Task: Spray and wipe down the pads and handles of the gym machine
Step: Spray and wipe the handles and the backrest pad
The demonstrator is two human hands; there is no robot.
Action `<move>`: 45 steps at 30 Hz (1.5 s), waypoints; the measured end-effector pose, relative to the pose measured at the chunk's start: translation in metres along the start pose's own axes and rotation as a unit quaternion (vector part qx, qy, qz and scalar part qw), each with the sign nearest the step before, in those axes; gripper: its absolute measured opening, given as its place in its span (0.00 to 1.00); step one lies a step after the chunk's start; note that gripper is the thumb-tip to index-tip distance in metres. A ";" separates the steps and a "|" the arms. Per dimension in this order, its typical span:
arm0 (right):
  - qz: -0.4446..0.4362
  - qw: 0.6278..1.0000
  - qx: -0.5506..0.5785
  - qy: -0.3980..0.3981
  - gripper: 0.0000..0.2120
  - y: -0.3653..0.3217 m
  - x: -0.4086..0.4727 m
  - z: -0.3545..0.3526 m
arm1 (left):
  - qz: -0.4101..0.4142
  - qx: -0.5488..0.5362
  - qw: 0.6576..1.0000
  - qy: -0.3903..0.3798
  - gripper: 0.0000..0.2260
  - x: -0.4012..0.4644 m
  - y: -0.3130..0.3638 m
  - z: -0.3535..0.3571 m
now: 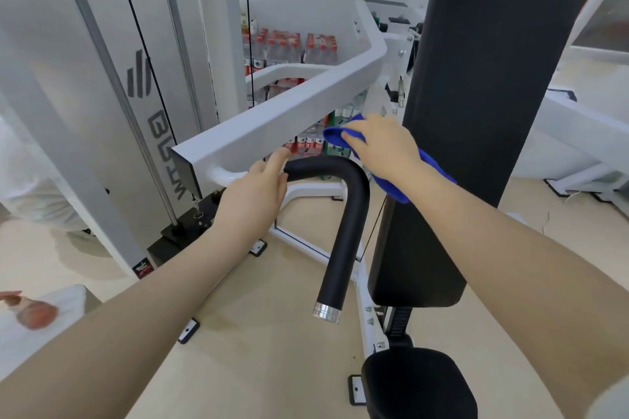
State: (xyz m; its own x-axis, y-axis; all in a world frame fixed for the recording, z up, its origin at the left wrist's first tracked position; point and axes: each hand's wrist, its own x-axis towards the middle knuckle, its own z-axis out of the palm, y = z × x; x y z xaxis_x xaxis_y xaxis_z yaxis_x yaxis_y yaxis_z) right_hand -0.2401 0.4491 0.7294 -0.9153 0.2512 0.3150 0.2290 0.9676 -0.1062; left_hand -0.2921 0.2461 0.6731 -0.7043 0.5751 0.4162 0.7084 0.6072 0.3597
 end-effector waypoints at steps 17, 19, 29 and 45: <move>-0.129 0.983 -0.125 -0.035 0.11 -0.135 -0.004 0.042 | -0.092 0.025 0.995 0.009 0.18 -0.021 -0.048 -0.030; -0.066 0.985 -0.157 -0.025 0.12 -0.100 -0.001 0.029 | -0.083 0.000 0.996 -0.012 0.18 -0.021 -0.048 -0.028; 0.003 0.997 -0.045 -0.065 0.14 -0.174 -0.007 0.053 | -0.086 -0.154 0.984 -0.027 0.12 -0.027 -0.071 -0.023; -0.106 0.972 -0.202 -0.052 0.14 -0.140 0.015 0.047 | -0.065 -0.136 0.988 -0.034 0.14 -0.018 -0.080 -0.011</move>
State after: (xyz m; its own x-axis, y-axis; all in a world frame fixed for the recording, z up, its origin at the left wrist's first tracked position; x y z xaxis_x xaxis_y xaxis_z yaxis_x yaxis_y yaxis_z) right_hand -0.3014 0.3158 0.7047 -0.9800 0.0610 0.1895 0.1233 0.9332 0.3375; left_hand -0.3356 0.1813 0.6466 -0.7845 0.5437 0.2982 0.5921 0.5138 0.6208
